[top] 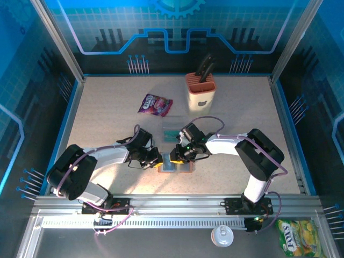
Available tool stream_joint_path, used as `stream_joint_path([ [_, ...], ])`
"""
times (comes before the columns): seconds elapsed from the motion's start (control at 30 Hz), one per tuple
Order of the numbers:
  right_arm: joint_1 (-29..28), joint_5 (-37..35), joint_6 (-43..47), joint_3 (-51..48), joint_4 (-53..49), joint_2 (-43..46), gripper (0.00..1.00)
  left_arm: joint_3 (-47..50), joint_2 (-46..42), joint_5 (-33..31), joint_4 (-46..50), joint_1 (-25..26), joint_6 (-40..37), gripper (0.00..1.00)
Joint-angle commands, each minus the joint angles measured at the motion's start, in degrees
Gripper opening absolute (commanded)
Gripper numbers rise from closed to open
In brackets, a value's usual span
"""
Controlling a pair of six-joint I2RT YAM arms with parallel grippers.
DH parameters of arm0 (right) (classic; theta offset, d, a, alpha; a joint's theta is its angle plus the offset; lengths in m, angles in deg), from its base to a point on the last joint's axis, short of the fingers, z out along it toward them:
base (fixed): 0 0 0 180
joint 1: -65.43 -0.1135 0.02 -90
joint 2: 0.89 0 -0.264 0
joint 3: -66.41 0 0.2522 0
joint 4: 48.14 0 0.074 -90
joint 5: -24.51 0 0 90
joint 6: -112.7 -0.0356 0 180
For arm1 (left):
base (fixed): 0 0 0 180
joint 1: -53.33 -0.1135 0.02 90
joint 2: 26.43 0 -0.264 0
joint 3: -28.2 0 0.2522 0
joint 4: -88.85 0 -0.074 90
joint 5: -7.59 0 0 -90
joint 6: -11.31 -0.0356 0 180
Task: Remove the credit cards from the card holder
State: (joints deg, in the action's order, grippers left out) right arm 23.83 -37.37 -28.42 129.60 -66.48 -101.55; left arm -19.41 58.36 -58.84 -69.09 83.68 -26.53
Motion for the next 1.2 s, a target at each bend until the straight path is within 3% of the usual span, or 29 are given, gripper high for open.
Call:
stream_joint_path([
  [0.0, -0.36, 0.09, -0.05, -0.56, -1.05, -1.12, 0.30, 0.97, 0.63, -1.19, 1.01, 0.33, 0.23, 0.10],
  [0.33, -0.32, -3.42, 2.51, 0.66, -7.01, 1.34, 0.34, 1.33, 0.45, -1.34, 1.17, 0.31, 0.32, 0.10],
  [0.87, -0.17, -2.18, 2.75, 0.60, -5.98, 4.24, 0.35, -0.80, -4.63, -0.85, 2.50, 0.28, 0.37, 0.10],
  [1.17, -0.19, -1.44, 2.06, 0.64, -5.09, 3.87, 0.35, -0.70, -2.48, 1.50, -1.15, 1.02, 1.74, 0.10],
])
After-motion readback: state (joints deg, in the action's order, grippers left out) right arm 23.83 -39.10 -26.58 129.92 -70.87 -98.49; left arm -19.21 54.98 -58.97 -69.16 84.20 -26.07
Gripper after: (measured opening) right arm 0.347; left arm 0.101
